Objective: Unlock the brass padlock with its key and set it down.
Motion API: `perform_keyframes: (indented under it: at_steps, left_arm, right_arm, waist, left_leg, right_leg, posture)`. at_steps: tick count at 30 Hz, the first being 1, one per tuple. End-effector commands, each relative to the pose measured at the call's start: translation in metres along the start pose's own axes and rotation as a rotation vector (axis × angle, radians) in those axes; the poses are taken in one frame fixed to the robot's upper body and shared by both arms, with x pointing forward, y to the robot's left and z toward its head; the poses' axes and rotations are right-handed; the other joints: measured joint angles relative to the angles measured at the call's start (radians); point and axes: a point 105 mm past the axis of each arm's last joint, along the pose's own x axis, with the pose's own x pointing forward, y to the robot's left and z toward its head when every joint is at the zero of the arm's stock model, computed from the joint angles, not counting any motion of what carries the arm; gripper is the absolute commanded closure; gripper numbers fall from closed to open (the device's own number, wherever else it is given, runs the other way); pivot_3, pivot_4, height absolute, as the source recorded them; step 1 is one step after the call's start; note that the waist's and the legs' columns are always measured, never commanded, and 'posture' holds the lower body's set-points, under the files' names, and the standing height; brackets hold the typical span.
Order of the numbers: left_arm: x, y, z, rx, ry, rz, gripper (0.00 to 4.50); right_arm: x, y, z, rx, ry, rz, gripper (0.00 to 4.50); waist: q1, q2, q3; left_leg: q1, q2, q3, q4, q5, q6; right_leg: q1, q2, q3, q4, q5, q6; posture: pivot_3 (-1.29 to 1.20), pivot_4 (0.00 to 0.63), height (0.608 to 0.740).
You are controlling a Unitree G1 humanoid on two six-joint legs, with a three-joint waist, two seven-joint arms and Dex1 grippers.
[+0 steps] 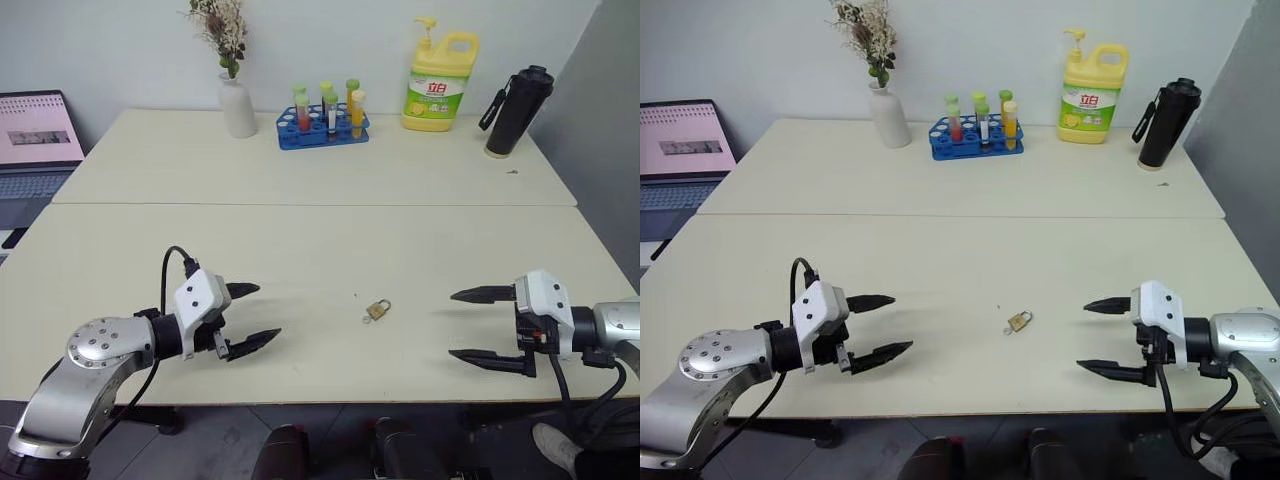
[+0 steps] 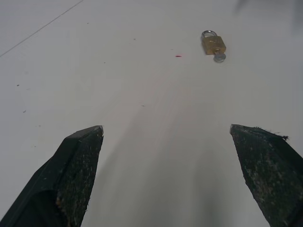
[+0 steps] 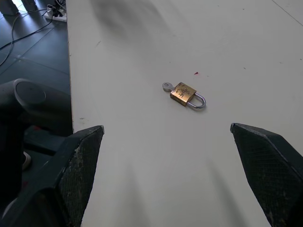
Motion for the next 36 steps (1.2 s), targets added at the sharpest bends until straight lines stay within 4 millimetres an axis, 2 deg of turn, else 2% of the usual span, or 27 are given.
perform_keyframes:
  at_steps: [1, 10, 14, 18, 24, 31, 33, 36]
  left_arm:
    - [0.001, 0.002, 0.015, 0.030, -0.055, 0.009, 0.00]
    - [0.004, -0.001, 0.019, 0.080, -0.061, 0.012, 0.00]
    - [0.002, -0.010, 0.018, 0.113, -0.067, -0.069, 0.00]
    - [0.001, -0.009, 0.019, 0.100, -0.084, -0.086, 0.00]
    - [0.003, -0.007, 0.020, 0.155, -0.083, -0.088, 0.00]
    - [0.007, -0.007, 0.030, 0.146, -0.138, -0.104, 0.00]
    - [0.008, -0.011, 0.031, 0.158, -0.136, -0.123, 0.00]
    - [0.008, -0.032, 0.031, 0.191, -0.109, -0.247, 0.00]
  right_arm:
    - [0.000, -0.002, 0.011, -0.059, -0.011, 0.001, 0.00]
    - [0.003, 0.001, 0.007, -0.056, 0.008, 0.008, 0.00]
    - [0.006, -0.005, 0.008, -0.070, -0.009, -0.032, 0.00]
    - [0.008, -0.008, 0.008, -0.083, -0.010, -0.052, 0.00]
    - [0.013, -0.012, 0.013, -0.118, -0.027, -0.018, 0.00]
    - [0.022, -0.018, 0.018, -0.155, 0.046, 0.116, 0.00]
    - [0.026, -0.020, 0.019, -0.181, 0.055, 0.134, 0.00]
    - [0.043, -0.030, 0.024, -0.229, 0.061, 0.159, 0.00]
  waist:
    - [0.000, 0.000, 0.000]
    - [0.000, 0.000, 0.000]
    - [0.000, 0.000, 0.000]
    - [0.000, 0.000, 0.000]
    - [0.000, 0.000, 0.000]
    - [0.000, 0.000, 0.000]
    - [0.000, 0.000, 0.000]
    - [-0.005, 0.000, 0.000]
  left_leg:
    - [0.000, 0.000, 0.000, 0.000, 0.000, 0.000]
    - [0.000, 0.000, 0.000, 0.000, 0.000, 0.000]
    - [0.000, 0.000, 0.000, 0.000, 0.000, 0.000]
    - [0.000, 0.000, 0.000, 0.000, 0.000, 0.000]
    - [0.000, 0.000, 0.000, 0.000, 0.000, 0.000]
    - [0.000, 0.000, 0.001, 0.000, 0.000, 0.000]
    - [0.000, 0.000, 0.001, 0.000, 0.000, 0.000]
    - [0.000, 0.000, 0.001, 0.000, 0.000, 0.000]
  right_leg:
    - [0.000, 0.000, 0.000, 0.000, 0.000, 0.000]
    - [0.000, 0.000, 0.000, 0.000, 0.000, 0.000]
    - [0.000, 0.000, 0.000, 0.000, 0.000, 0.000]
    - [0.000, 0.000, 0.000, 0.000, 0.000, 0.000]
    - [0.000, 0.000, 0.000, 0.000, 0.000, 0.000]
    - [0.000, 0.000, -0.001, 0.000, 0.000, 0.000]
    - [-0.001, 0.000, -0.001, 0.000, 0.000, 0.000]
    - [-0.001, 0.000, 0.000, 0.000, 0.000, 0.000]
  posture:
    - [0.00, 0.150, 0.740]
    - [0.00, 0.150, 0.740]
    - [0.00, 0.150, 0.740]
    - [0.00, 0.150, 0.740]
    - [0.00, 0.150, 0.740]
    - [0.00, 0.150, 0.740]
    - [0.00, 0.150, 0.740]
    - [0.00, 0.150, 0.740]
